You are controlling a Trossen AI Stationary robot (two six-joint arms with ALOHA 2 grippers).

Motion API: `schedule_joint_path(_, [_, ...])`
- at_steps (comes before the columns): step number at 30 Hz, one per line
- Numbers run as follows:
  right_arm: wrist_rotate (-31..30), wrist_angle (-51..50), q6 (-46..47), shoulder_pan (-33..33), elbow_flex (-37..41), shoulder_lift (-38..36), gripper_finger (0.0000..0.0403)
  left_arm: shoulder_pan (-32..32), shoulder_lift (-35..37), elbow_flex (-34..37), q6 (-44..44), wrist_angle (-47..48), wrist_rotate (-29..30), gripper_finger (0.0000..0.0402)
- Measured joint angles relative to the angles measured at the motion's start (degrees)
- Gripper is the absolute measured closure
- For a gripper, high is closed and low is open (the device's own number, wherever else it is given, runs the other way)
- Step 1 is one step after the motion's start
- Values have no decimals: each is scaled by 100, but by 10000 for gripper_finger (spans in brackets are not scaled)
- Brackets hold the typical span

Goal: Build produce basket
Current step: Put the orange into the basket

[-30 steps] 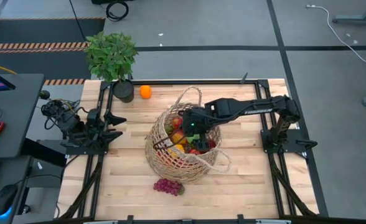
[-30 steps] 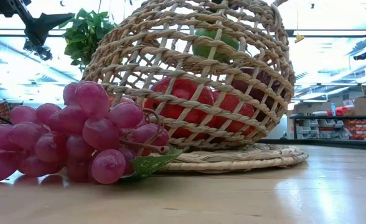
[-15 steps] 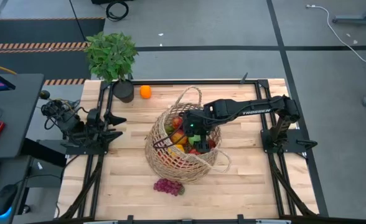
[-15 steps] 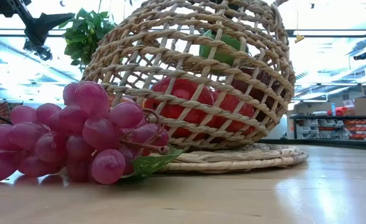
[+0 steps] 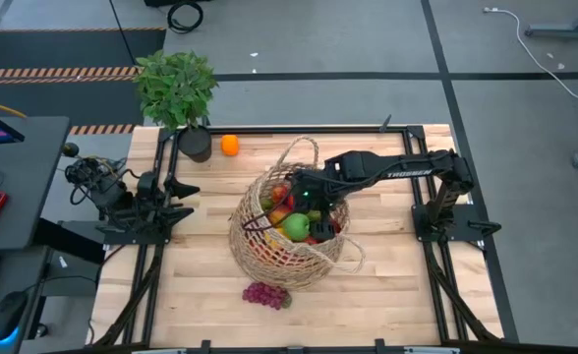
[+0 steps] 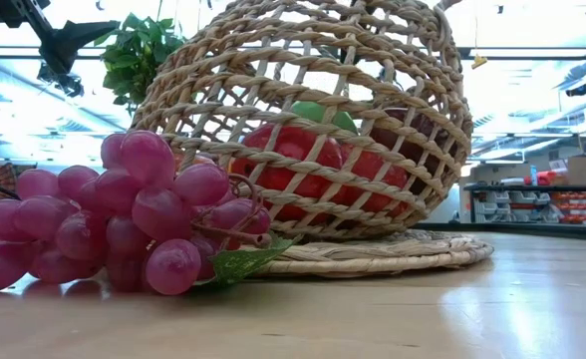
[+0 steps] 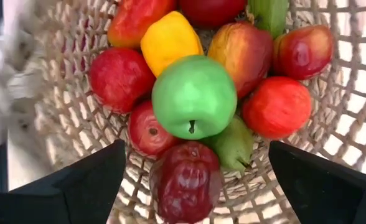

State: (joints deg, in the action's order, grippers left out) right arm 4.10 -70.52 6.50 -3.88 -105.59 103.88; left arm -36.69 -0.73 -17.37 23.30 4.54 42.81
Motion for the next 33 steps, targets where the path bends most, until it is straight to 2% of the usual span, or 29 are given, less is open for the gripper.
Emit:
schedule_joint_path(8, [-149,-759,313,-21,-868,-82,4,0,0,0,1,-2,0,5])
schedule_joint_path(21, [-1860,-811,1161,-583,-948,-1551,5,1,0,-2,0,0,0,5])
schedule_joint_path(26, [-2113,-773,1592,-701,-695,-2212,5,-1,0,-2,-1,0,-2,5])
schedule_joint_path(33, [-2027,-157,2001,-706,356,-3189,15,-2,0,-2,-3,0,0,5])
